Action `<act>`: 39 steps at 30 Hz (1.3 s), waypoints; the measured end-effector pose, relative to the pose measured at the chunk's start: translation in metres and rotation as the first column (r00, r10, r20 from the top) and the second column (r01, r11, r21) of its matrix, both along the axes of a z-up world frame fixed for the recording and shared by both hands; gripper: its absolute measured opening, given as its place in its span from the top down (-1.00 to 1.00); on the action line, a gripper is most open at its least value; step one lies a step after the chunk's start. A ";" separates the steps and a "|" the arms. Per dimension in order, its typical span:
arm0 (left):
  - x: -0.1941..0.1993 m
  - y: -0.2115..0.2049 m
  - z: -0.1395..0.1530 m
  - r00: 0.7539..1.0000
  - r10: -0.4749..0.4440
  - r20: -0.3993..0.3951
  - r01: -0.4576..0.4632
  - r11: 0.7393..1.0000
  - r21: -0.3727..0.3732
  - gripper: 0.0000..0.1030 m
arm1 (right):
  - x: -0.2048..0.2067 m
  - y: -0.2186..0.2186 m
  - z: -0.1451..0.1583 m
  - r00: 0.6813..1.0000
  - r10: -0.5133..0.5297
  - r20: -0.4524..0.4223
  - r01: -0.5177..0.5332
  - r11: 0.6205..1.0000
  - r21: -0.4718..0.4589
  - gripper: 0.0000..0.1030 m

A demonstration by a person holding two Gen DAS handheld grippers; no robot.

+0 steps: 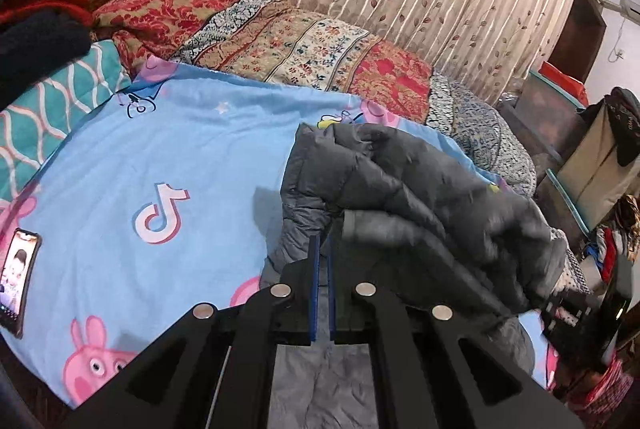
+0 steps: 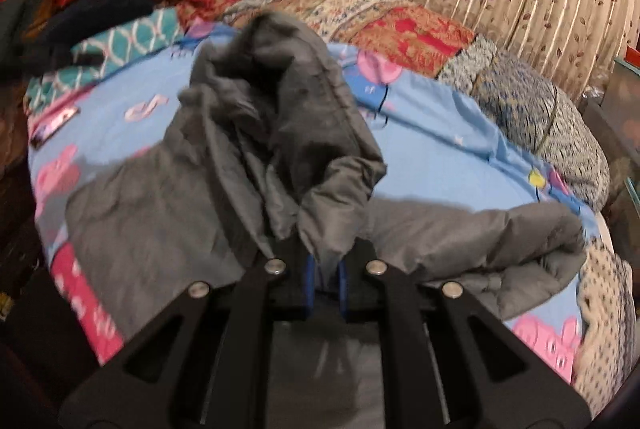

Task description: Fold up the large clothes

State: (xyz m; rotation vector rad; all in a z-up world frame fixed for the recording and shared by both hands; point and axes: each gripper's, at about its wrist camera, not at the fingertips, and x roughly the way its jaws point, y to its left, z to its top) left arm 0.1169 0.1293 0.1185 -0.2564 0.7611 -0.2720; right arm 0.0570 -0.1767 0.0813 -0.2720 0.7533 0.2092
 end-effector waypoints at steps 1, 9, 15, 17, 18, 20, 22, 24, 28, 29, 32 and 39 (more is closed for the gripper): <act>-0.006 -0.002 0.005 1.000 -0.011 0.011 0.011 1.000 -0.006 1.00 | -0.013 0.000 -0.004 1.000 -0.001 -0.005 0.001 1.000 -0.004 0.84; -0.044 -0.036 0.028 0.985 -0.141 0.099 0.142 0.990 -0.003 1.00 | -0.094 0.017 -0.034 0.999 -0.005 -0.041 0.004 1.000 -0.031 0.82; -0.030 -0.066 -0.041 0.981 -0.182 -0.073 0.185 0.981 0.051 1.00 | -0.119 0.035 -0.081 0.992 -0.030 -0.124 0.025 0.999 -0.043 0.26; -0.020 -0.068 -0.077 0.972 -0.164 -0.166 0.179 0.981 0.078 1.00 | -0.127 0.035 -0.079 0.991 -0.016 -0.134 0.015 1.000 -0.009 -0.06; -0.016 -0.065 -0.091 0.968 -0.160 -0.194 0.177 0.982 0.069 1.00 | -0.132 0.033 -0.074 0.993 -0.011 -0.121 0.011 1.000 0.001 -0.13; -0.012 -0.059 -0.110 0.964 -0.158 -0.216 0.172 0.984 0.049 1.00 | -0.142 0.028 -0.065 0.994 -0.001 -0.109 0.002 1.000 0.009 -0.14; -0.012 -0.053 -0.120 0.965 -0.155 -0.212 0.166 0.985 0.034 1.00 | -0.153 0.015 -0.050 0.993 0.006 -0.114 0.000 0.998 0.057 -0.14; -0.011 -0.050 -0.120 0.964 -0.148 -0.223 0.157 0.987 0.025 1.00 | -0.163 -0.006 -0.027 0.994 0.006 -0.107 0.010 0.988 0.155 -0.15; -0.025 -0.051 -0.087 0.976 -0.137 -0.167 0.142 0.990 0.017 1.00 | -0.162 -0.046 0.011 0.992 -0.124 -0.015 0.124 0.964 0.237 -0.15; -0.033 -0.054 -0.076 0.981 -0.147 -0.128 0.149 0.989 0.009 1.00 | -0.158 -0.059 0.017 0.985 -0.174 0.010 0.166 0.951 0.261 -0.16; -0.055 -0.070 -0.047 0.977 -0.212 -0.015 0.212 0.977 0.008 1.00 | -0.143 -0.087 0.020 0.948 -0.317 0.035 0.293 0.909 0.296 -0.17; -0.055 -0.112 -0.082 0.948 -0.305 -0.089 0.316 0.935 0.163 1.00 | -0.106 -0.116 -0.041 0.894 -0.436 -0.103 0.446 0.843 0.301 -0.17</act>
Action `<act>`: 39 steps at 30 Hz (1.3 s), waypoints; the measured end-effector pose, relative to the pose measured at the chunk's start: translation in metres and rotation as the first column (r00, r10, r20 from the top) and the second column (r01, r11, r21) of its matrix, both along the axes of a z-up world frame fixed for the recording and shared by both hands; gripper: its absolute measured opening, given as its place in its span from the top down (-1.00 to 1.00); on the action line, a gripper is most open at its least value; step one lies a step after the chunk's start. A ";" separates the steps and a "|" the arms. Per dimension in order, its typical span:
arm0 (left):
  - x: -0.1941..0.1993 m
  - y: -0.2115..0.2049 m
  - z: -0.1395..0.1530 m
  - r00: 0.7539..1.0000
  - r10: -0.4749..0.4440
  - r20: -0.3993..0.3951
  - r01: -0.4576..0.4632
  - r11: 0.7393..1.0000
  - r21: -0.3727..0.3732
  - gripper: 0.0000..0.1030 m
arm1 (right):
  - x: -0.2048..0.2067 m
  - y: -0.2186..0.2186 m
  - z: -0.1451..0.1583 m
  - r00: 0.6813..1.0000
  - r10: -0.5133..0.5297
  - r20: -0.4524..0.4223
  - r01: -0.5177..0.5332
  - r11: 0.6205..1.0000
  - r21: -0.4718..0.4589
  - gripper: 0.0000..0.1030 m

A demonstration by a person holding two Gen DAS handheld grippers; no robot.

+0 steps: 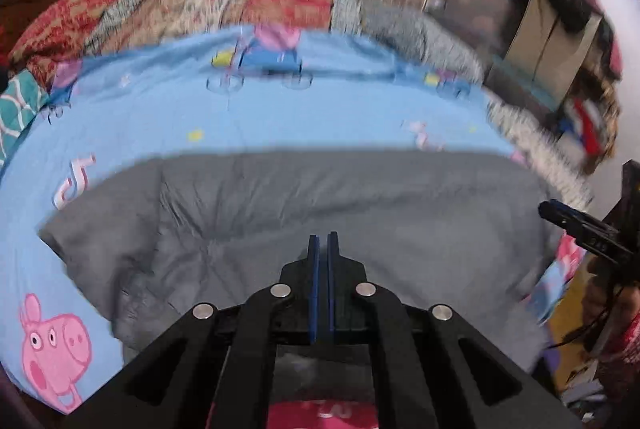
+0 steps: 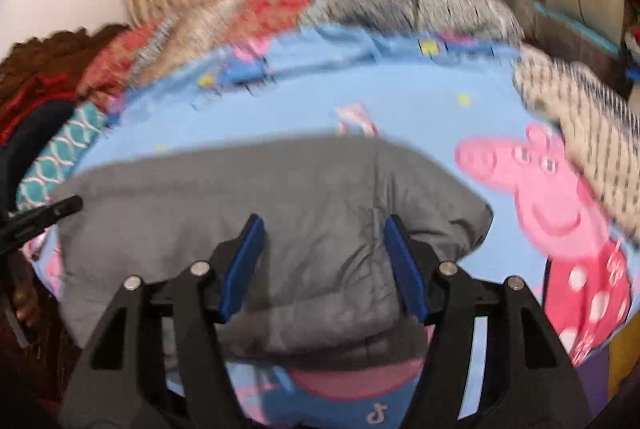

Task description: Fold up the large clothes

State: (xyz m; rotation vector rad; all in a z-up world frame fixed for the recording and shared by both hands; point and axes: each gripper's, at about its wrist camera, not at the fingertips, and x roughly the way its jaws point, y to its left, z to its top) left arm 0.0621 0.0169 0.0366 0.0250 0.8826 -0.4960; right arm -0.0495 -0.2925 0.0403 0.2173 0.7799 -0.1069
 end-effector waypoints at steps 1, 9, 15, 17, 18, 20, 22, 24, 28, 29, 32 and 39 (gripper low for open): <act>0.008 -0.001 -0.017 0.999 0.015 -0.032 -0.014 0.999 0.038 1.00 | -0.001 -0.001 -0.015 0.999 -0.002 -0.033 0.002 1.000 0.023 -0.17; 0.030 0.010 -0.064 0.997 0.033 -0.075 -0.034 0.999 -0.015 1.00 | -0.012 -0.014 -0.088 1.000 -0.010 -0.029 0.016 0.975 0.221 -0.20; 0.024 0.000 -0.062 0.997 0.064 -0.052 -0.062 0.997 0.046 1.00 | 0.005 -0.013 -0.092 0.999 -0.012 -0.050 0.021 0.982 0.189 -0.20; 0.023 0.000 -0.062 0.996 0.072 -0.051 -0.070 0.996 0.052 1.00 | 0.004 -0.012 -0.092 0.999 -0.013 -0.050 0.022 0.983 0.185 -0.20; 0.021 0.000 -0.062 0.996 0.076 -0.049 -0.073 0.996 0.059 1.00 | 0.005 -0.013 -0.092 0.999 -0.013 -0.052 0.023 0.983 0.183 -0.20; 0.018 -0.001 -0.062 0.995 0.083 -0.046 -0.079 0.994 0.075 1.00 | 0.005 -0.013 -0.091 0.998 -0.017 -0.053 0.027 0.984 0.179 -0.20; 0.016 -0.002 -0.062 0.995 0.091 -0.044 -0.087 0.992 0.092 1.00 | 0.006 -0.012 -0.091 0.998 -0.022 -0.057 0.032 0.985 0.172 -0.20; 0.014 -0.002 -0.062 0.994 0.097 -0.042 -0.092 0.991 0.101 1.00 | 0.005 -0.010 -0.090 0.998 -0.029 -0.061 0.039 0.985 0.166 -0.20; 0.010 -0.002 -0.062 0.994 0.105 -0.037 -0.100 0.988 0.117 1.00 | 0.005 -0.005 -0.086 0.995 -0.049 -0.084 0.060 0.989 0.136 -0.22; 0.009 -0.002 -0.063 0.994 0.106 -0.038 -0.101 0.988 0.119 1.00 | 0.004 -0.002 -0.084 0.994 -0.054 -0.090 0.065 0.990 0.123 -0.22; 0.009 -0.002 -0.062 0.993 0.111 -0.043 -0.105 0.987 0.123 1.00 | -0.002 0.002 -0.073 0.993 -0.070 -0.098 0.078 0.993 0.086 -0.23; 0.008 -0.002 -0.062 0.992 0.117 -0.042 -0.110 0.985 0.130 1.00 | -0.042 0.010 -0.029 0.995 -0.102 0.022 0.100 0.991 0.092 -0.23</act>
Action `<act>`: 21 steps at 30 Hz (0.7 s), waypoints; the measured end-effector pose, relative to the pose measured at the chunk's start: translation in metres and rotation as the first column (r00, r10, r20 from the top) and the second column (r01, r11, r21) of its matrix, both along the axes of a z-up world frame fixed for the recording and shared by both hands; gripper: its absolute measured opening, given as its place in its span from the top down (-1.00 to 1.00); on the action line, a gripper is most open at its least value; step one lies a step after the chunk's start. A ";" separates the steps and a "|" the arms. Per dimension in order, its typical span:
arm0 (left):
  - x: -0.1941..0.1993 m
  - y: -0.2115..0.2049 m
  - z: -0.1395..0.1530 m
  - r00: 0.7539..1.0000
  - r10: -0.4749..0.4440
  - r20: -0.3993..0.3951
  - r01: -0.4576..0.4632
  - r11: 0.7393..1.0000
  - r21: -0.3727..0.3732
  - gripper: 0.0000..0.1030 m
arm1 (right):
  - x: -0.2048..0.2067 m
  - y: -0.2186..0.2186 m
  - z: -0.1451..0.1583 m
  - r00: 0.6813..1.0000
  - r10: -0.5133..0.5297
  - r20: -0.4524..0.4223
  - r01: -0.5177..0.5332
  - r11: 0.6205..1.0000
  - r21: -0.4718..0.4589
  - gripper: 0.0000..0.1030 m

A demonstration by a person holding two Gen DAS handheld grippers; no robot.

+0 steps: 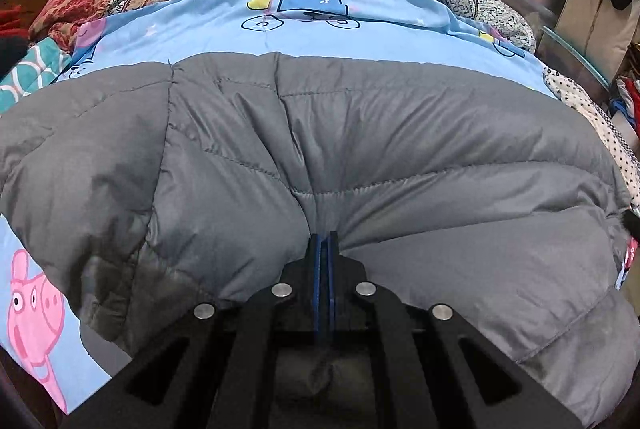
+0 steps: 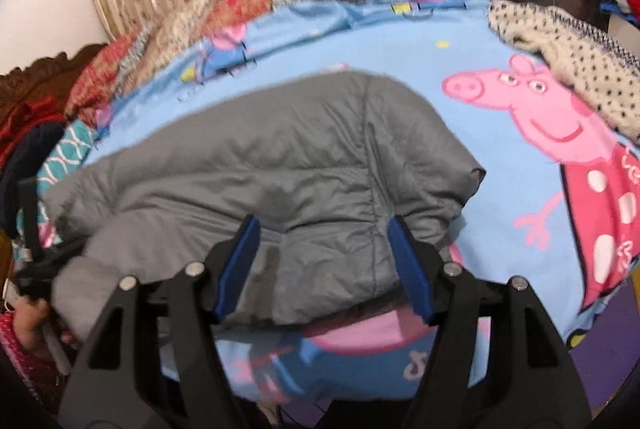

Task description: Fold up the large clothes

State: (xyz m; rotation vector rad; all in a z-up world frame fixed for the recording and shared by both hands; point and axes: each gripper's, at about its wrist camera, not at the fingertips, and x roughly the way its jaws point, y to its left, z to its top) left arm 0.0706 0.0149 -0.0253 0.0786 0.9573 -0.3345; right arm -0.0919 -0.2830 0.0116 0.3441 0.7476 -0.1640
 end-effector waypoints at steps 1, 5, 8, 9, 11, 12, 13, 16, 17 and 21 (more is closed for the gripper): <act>0.000 0.000 0.000 1.000 0.002 0.001 -0.002 1.000 0.004 1.00 | -0.002 0.004 0.007 1.000 0.013 0.019 -0.013 1.000 0.003 -0.24; -0.002 -0.003 0.001 1.000 0.002 0.005 -0.002 1.000 0.022 1.00 | 0.000 0.036 0.031 0.987 0.143 0.074 -0.143 0.990 0.006 -0.24; -0.002 -0.005 0.001 1.000 0.007 0.004 -0.007 1.000 0.029 1.00 | 0.009 0.079 0.040 0.952 0.297 0.081 -0.294 0.955 -0.048 -0.23; -0.003 -0.005 0.001 1.000 0.009 0.004 -0.009 0.999 0.032 1.00 | 0.012 0.094 0.039 0.935 0.347 0.074 -0.342 0.937 -0.072 -0.23; -0.003 -0.006 0.002 1.000 0.009 0.004 -0.009 0.999 0.039 1.00 | 0.017 0.114 0.031 0.913 0.405 0.049 -0.399 0.912 -0.100 -0.23; -0.003 -0.007 0.002 1.000 0.009 0.005 -0.009 0.999 0.043 1.00 | 0.019 0.119 0.025 0.908 0.417 0.036 -0.412 0.906 -0.100 -0.23; -0.004 -0.007 0.002 1.000 0.008 0.005 -0.009 0.999 0.046 1.00 | 0.024 0.122 0.015 0.905 0.426 0.008 -0.423 0.901 -0.093 -0.23; -0.006 -0.008 0.002 1.000 -0.004 0.005 0.004 0.999 0.039 1.00 | 0.038 0.115 -0.024 0.919 0.382 -0.099 -0.389 0.918 -0.077 -0.23; -0.009 -0.011 0.002 1.000 -0.008 0.007 0.008 0.999 0.040 1.00 | 0.040 0.107 -0.036 0.923 0.371 -0.105 -0.378 0.924 -0.055 -0.24; -0.017 -0.018 -0.004 0.999 -0.027 0.041 0.023 0.997 0.078 1.00 | 0.040 0.096 -0.053 0.924 0.372 -0.092 -0.376 0.926 -0.032 -0.24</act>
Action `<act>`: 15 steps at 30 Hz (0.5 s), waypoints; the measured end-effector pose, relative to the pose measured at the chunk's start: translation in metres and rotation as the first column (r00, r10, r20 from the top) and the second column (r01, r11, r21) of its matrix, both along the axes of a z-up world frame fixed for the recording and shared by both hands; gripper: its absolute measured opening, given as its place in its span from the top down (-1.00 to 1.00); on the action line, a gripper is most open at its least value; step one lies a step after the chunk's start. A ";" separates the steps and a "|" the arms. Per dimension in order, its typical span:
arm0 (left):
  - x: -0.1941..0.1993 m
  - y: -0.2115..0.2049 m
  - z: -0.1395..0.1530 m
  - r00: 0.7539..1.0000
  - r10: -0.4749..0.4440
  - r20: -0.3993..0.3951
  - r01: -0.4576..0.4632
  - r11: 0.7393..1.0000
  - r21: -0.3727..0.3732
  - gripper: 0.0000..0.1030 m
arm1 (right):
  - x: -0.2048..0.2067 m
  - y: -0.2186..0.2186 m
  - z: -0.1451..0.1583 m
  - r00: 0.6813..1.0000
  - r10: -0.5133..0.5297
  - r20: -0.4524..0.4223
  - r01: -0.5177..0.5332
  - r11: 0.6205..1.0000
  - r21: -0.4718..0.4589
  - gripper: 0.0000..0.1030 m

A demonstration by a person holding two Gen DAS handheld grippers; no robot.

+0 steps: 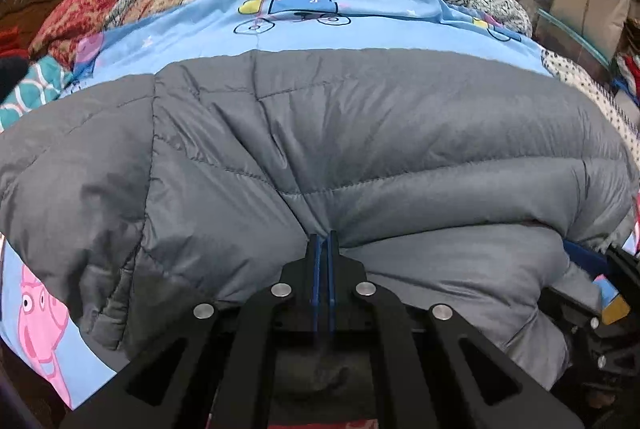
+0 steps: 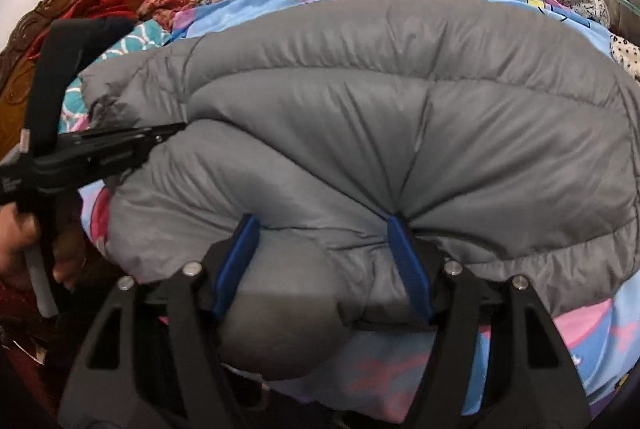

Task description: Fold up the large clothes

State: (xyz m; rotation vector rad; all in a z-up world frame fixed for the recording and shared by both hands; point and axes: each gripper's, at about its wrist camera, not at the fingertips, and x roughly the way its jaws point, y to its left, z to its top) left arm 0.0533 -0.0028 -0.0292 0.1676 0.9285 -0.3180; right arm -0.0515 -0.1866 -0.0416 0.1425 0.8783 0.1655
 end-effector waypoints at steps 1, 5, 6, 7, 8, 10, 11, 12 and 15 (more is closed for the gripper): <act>-0.002 -0.001 -0.002 1.000 -0.004 0.013 0.004 1.000 0.010 1.00 | 0.000 0.001 -0.002 1.000 0.005 0.002 -0.005 1.000 -0.010 -0.24; -0.002 0.000 0.005 1.000 -0.013 -0.024 0.013 1.000 0.020 1.00 | 0.002 0.006 -0.004 1.000 0.007 -0.011 -0.007 1.000 -0.030 -0.24; -0.002 0.002 0.013 0.999 -0.017 -0.049 0.017 1.000 0.008 1.00 | 0.003 0.005 -0.002 1.000 0.009 -0.020 -0.010 1.000 -0.029 -0.24; -0.003 0.005 0.024 0.998 -0.025 -0.055 0.025 1.000 -0.018 1.00 | 0.002 0.004 0.001 0.999 0.013 -0.032 -0.014 1.000 -0.025 -0.25; -0.006 0.012 0.043 0.999 -0.037 -0.028 0.035 0.997 -0.066 1.00 | 0.000 0.001 0.006 0.999 0.015 -0.041 -0.016 1.000 -0.013 -0.25; -0.007 0.030 0.086 0.996 -0.039 0.082 0.048 0.993 -0.112 1.00 | -0.006 -0.005 0.024 0.999 0.019 -0.032 -0.018 0.999 0.032 -0.25; -0.004 0.038 0.100 0.992 -0.029 0.127 0.044 0.993 -0.111 1.00 | -0.010 -0.010 0.035 1.000 0.018 -0.006 -0.017 0.999 0.042 -0.25; 0.001 0.047 0.114 0.986 -0.011 0.168 0.029 0.994 -0.108 1.00 | -0.013 -0.016 0.046 1.000 0.010 0.021 -0.011 0.999 0.040 -0.26; 0.037 0.077 0.134 0.976 0.079 0.201 -0.064 0.995 -0.080 1.00 | -0.019 -0.047 0.083 0.990 -0.076 0.122 0.073 0.997 0.028 -0.29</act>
